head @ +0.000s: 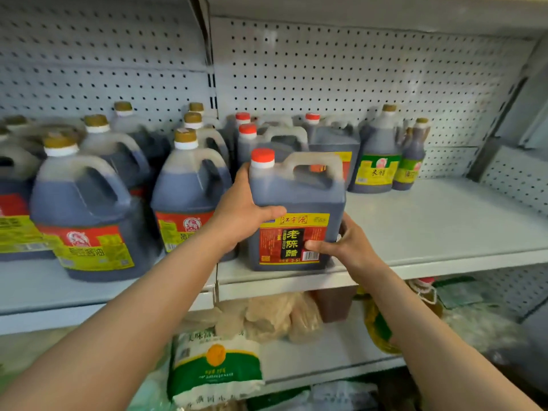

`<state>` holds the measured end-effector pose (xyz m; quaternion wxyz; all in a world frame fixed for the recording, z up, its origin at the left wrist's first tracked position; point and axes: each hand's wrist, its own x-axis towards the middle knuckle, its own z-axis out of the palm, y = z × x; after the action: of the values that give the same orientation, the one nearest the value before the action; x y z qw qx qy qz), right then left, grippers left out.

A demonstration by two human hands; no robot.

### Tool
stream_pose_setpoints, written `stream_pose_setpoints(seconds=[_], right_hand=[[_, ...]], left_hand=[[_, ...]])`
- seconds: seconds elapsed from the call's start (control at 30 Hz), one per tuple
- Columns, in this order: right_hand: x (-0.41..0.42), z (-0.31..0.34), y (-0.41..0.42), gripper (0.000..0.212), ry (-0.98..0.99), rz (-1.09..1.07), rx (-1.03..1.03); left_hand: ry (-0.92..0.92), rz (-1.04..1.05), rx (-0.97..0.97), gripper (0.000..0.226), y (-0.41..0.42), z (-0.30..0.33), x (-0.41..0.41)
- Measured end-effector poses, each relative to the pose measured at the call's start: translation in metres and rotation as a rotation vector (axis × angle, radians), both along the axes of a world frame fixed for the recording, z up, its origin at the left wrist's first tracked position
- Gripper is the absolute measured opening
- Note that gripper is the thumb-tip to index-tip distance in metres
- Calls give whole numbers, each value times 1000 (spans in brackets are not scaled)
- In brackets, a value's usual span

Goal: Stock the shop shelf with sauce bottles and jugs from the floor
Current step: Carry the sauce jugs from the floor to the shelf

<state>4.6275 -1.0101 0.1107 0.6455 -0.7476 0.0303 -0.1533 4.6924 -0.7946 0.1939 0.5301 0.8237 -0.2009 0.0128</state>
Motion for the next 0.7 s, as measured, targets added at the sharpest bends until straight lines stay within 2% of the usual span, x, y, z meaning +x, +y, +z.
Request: stream_pose_setpoints(seconds=[0.3, 0.7], right_hand=[[39, 4, -5, 69, 69, 74, -51], [44, 3, -2, 66, 83, 34, -93]], left_hand=[[-51, 237, 280, 95, -16, 9, 3], [-53, 252, 299, 94, -20, 14, 4]])
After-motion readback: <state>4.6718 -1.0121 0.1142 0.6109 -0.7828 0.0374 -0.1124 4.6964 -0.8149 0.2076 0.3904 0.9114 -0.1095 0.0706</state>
